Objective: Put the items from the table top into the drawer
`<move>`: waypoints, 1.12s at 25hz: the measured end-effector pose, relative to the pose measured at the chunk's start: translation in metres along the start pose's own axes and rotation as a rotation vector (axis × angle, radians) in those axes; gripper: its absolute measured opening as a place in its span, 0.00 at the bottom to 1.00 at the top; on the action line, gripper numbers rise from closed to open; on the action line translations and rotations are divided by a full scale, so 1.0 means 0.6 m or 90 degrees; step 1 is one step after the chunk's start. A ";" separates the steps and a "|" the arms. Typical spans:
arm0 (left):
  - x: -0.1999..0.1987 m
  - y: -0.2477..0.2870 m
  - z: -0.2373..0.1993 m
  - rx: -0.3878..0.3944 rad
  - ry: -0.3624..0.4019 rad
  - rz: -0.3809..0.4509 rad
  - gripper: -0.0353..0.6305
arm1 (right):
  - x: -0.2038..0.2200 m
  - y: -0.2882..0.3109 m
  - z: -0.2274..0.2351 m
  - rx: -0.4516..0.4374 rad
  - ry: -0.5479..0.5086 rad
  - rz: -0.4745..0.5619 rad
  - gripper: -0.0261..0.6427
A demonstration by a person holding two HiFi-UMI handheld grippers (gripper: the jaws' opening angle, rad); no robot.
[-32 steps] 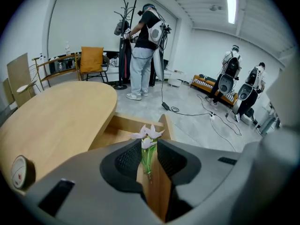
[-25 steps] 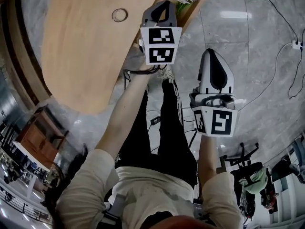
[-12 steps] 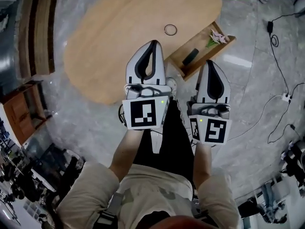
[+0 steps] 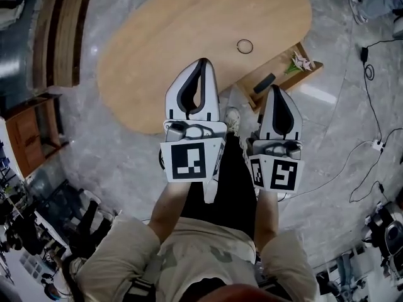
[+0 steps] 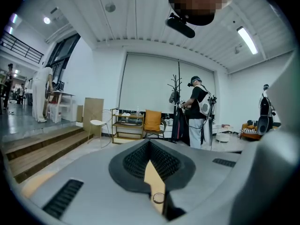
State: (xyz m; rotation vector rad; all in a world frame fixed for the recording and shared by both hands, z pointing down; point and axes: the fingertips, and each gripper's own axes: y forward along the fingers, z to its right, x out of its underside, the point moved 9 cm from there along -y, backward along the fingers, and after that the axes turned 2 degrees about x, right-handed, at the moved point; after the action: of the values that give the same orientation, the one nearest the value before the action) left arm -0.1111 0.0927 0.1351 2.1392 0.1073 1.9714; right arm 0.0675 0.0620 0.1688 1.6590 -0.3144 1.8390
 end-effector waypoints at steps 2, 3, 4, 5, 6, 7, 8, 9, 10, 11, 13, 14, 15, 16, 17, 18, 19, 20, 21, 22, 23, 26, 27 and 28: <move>-0.003 -0.001 0.000 0.002 0.000 -0.001 0.06 | 0.000 -0.001 0.002 0.004 0.003 -0.003 0.05; -0.004 0.000 0.000 0.004 0.001 -0.002 0.06 | 0.000 -0.001 0.003 0.005 0.005 -0.003 0.05; -0.004 0.002 0.000 0.007 0.003 -0.007 0.06 | -0.001 -0.001 0.004 0.005 0.007 -0.003 0.05; -0.002 0.005 0.001 0.010 0.004 -0.017 0.06 | -0.001 0.000 0.006 0.005 0.010 -0.004 0.05; 0.004 0.012 0.003 0.013 0.000 -0.034 0.06 | -0.001 0.001 0.008 0.004 0.013 -0.003 0.05; 0.014 0.022 0.004 0.015 -0.012 -0.057 0.06 | 0.000 0.001 0.010 0.004 0.016 -0.003 0.05; 0.029 0.034 0.006 0.019 -0.030 -0.083 0.09 | 0.001 0.002 0.013 0.006 0.018 -0.003 0.05; 0.046 0.049 0.008 0.029 -0.051 -0.108 0.20 | 0.003 0.001 0.016 0.008 0.020 -0.004 0.05; 0.066 0.065 0.010 0.044 -0.067 -0.130 0.35 | 0.006 0.001 0.020 0.012 0.022 -0.006 0.05; 0.087 0.082 0.014 0.058 -0.076 -0.149 0.42 | 0.009 0.000 0.024 0.016 0.023 -0.008 0.05; 0.134 0.119 0.025 0.080 -0.069 -0.183 0.48 | 0.016 -0.004 0.035 0.024 0.025 -0.014 0.05; 0.161 0.140 0.031 0.091 -0.062 -0.203 0.51 | 0.020 -0.007 0.041 0.029 0.026 -0.017 0.05; 0.190 0.160 0.037 0.103 -0.056 -0.228 0.54 | 0.025 -0.010 0.047 0.033 0.026 -0.022 0.05; 0.220 0.181 0.043 0.114 -0.052 -0.255 0.56 | 0.031 -0.013 0.053 0.037 0.026 -0.026 0.05; 0.250 0.202 0.049 0.123 -0.047 -0.280 0.58 | 0.037 -0.015 0.059 0.041 0.027 -0.031 0.05; 0.279 0.223 0.055 0.130 -0.040 -0.302 0.58 | 0.044 -0.016 0.067 0.045 0.026 -0.036 0.05; 0.307 0.243 0.061 0.134 -0.031 -0.321 0.59 | 0.051 -0.019 0.075 0.050 0.026 -0.042 0.05; 0.334 0.261 0.067 0.136 -0.025 -0.340 0.59 | 0.058 -0.022 0.083 0.054 0.025 -0.048 0.05; 0.359 0.277 0.071 0.134 -0.021 -0.358 0.59 | 0.065 -0.025 0.091 0.059 0.024 -0.054 0.05; 0.380 0.291 0.073 0.130 -0.020 -0.375 0.59 | 0.071 -0.028 0.097 0.064 0.023 -0.058 0.05; 0.397 0.304 0.074 0.126 -0.020 -0.388 0.59 | 0.077 -0.030 0.103 0.068 0.023 -0.061 0.05; 0.424 0.326 0.075 0.116 -0.011 -0.410 0.59 | 0.089 -0.040 0.115 0.076 0.023 -0.069 0.05; 0.427 0.328 0.077 0.114 -0.006 -0.411 0.59 | 0.091 -0.044 0.118 0.078 0.024 -0.073 0.05; 0.428 0.329 0.078 0.111 -0.001 -0.410 0.59 | 0.093 -0.047 0.121 0.078 0.024 -0.076 0.05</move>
State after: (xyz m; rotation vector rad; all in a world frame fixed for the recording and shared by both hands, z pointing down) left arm -0.0608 -0.0512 0.4247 1.8663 0.8751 1.6142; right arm 0.1424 0.0590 0.2282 1.6848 -0.0856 1.8294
